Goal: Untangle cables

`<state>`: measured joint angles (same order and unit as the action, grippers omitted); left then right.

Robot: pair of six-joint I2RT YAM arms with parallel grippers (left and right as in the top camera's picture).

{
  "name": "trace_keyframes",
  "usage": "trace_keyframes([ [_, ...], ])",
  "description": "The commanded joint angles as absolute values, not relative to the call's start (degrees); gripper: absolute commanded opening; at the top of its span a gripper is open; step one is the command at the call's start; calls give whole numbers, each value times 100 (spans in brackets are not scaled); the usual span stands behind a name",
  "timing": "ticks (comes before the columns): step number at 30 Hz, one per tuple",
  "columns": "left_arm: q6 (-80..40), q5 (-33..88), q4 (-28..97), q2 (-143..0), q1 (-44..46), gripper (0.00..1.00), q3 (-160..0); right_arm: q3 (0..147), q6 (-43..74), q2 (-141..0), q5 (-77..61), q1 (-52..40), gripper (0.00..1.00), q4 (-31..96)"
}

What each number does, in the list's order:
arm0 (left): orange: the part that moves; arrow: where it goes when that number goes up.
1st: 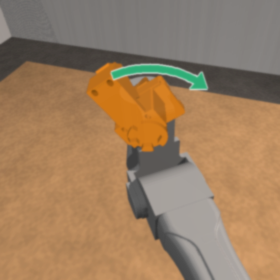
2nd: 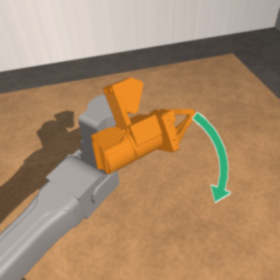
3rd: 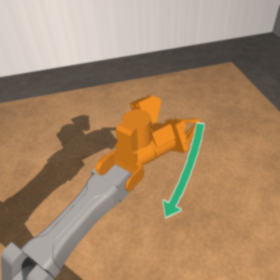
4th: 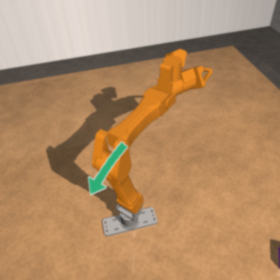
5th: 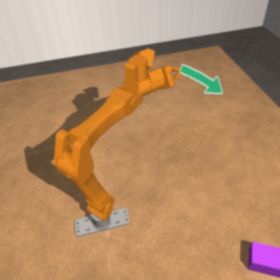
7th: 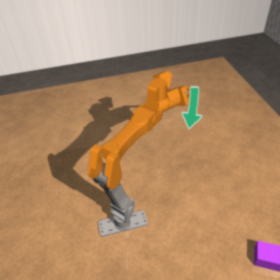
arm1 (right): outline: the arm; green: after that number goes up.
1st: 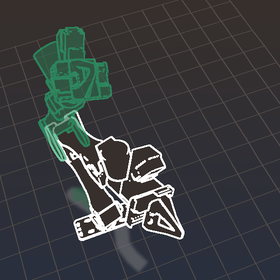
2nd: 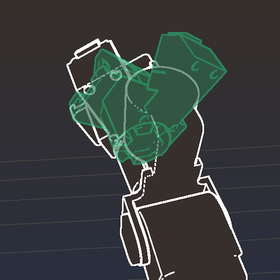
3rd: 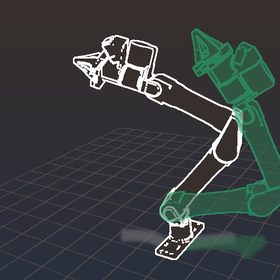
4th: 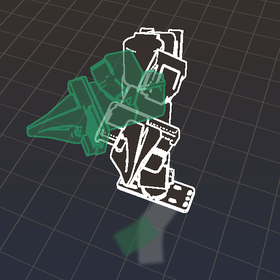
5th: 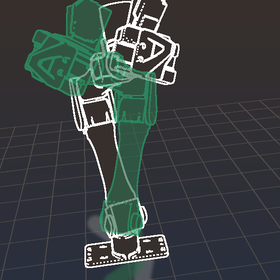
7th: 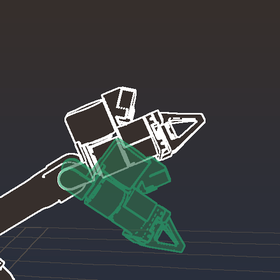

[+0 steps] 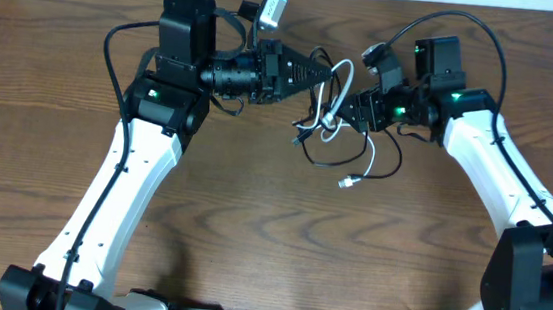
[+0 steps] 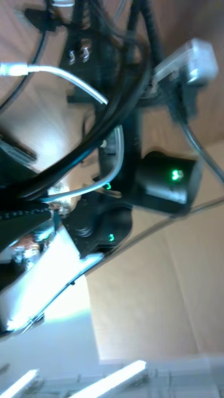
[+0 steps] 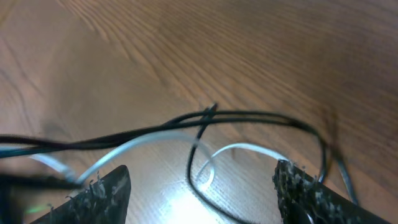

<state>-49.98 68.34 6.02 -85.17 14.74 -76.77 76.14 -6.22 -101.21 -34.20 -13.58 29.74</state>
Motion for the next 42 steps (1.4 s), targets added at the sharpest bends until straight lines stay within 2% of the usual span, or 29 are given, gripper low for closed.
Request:
trace_keyframes([
  [1, -5999, 7459, 123, -8409, 1481, 8, -7714, 7605, -403, -10407, -3122, -1529, 66, 2823],
  [3, -6322, 7507, -78, -8409, 1481, 7, -7714, 7605, -307, -10586, -3210, -1575, 63, 2716],
  [6, -6639, 7507, -373, -8409, 1481, 7, -7714, 7605, 163, -10822, -3155, -1597, 32, 2499],
  [7, -6689, 7511, -434, -8409, 1481, 7, -7714, 7605, 421, -10879, -3015, -1581, 15, 2445],
  [8, -6696, 7522, -530, -8409, 1481, 7, -7714, 7605, 954, -10886, -2602, -1559, 3, 2453],
  [10, -6545, 7520, -788, -8412, 1413, 7, -7714, 7605, 2480, -10892, -1146, -1496, 1, 2770],
  [12, -6521, 7450, -871, -8412, 1192, 8, -7714, 7605, 3277, -10895, -84, -1406, 1, 3234],
  [13, -6521, 7408, -873, -8409, 1052, 8, -7714, 7605, 3321, -10901, 204, -1356, 1, 3446],
  [17, -6519, 7373, -871, -8409, 421, 7, -7714, 7603, 3280, -10901, 657, -1240, 1, 4241],
  [21, -6342, 7422, -869, -8409, 163, 7, -7714, 7603, 2941, -10901, 620, -1184, 1, 4755],
  [29, -6055, 7415, -871, -8412, 123, 7, -7714, 7822, 1719, -10897, -913, -790, 1, 5393],
  [30, -5896, 7415, -869, -8412, 126, 8, -7714, 7909, 1205, -10897, -1597, -661, 1, 5463],
  [31, -5870, 7415, -869, -8412, 128, 7, -7714, 7959, 788, -10897, -2091, -611, 7, 5496],
  [32, -5870, 7415, -871, -8412, 137, 8, -7714, 8036, 141, -10886, -2803, -572, 18, 5586],
  [33, -5870, 7413, -871, -8412, 134, 7, -7714, 8132, -325, -10864, -3326, -548, 35, 5710],
  [35, -5870, 7411, -871, -8412, 137, 7, -7714, 8355, -672, -10757, -3638, -565, 54, 5883],
  [37, -5872, 7391, -871, -8412, 137, 7, -7714, 8554, -1033, -10606, -3990, -617, 65, 5968],
  [39, -5874, 7345, -871, -8412, 137, 8, -7714, 8709, -1284, -10401, -4451, -694, 71, 5937],
  [42, -5902, 7266, -871, -8412, 137, 8, -7714, 8739, -1339, -10154, -5199, -888, 73, 5474],
])
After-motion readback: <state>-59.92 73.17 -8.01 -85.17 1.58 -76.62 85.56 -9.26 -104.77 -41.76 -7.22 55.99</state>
